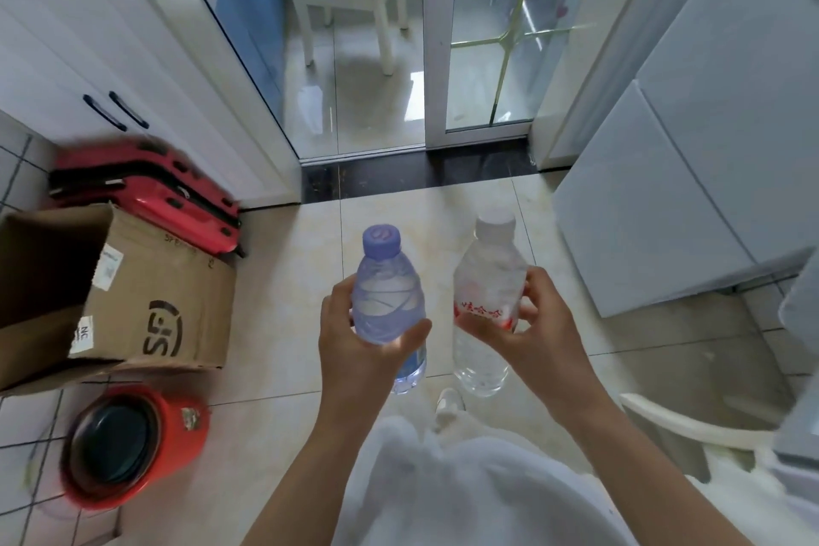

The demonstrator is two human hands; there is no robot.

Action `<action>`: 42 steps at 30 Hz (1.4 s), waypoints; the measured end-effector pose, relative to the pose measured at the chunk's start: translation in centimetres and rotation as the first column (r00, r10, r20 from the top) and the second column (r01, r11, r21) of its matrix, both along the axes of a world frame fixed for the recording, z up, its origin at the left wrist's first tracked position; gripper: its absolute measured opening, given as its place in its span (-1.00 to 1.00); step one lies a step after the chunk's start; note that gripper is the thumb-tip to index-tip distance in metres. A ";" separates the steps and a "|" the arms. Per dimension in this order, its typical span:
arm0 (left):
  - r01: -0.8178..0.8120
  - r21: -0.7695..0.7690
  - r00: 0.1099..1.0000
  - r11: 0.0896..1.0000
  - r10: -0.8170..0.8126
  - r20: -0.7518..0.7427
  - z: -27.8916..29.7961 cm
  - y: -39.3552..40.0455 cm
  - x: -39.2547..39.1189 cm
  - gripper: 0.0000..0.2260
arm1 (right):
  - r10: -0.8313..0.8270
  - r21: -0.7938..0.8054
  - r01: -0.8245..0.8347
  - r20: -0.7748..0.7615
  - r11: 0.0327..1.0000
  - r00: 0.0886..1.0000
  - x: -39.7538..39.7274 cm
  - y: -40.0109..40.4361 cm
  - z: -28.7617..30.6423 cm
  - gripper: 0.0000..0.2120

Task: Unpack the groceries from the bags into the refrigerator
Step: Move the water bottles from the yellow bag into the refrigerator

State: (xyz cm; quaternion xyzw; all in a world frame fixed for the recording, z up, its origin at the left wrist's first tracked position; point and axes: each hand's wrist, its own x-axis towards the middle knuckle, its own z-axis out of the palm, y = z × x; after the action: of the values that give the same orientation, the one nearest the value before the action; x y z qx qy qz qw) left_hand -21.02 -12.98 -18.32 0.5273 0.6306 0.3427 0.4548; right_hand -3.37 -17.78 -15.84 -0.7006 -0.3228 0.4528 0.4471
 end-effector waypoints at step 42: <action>0.775 0.176 0.593 0.607 -0.794 0.130 5.1 44.8 45.2 -0.37 | -0.785 0.179 0.766 0.089 0.618 0.613 32.8 32.0 5.7 -0.41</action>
State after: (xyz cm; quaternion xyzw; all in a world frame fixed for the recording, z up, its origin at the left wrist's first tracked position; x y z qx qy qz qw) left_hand 24.16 31.86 -13.22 0.7368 0.2679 0.1888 0.5913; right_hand 29.39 14.21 -10.16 -0.7758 -0.0496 0.1365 0.6140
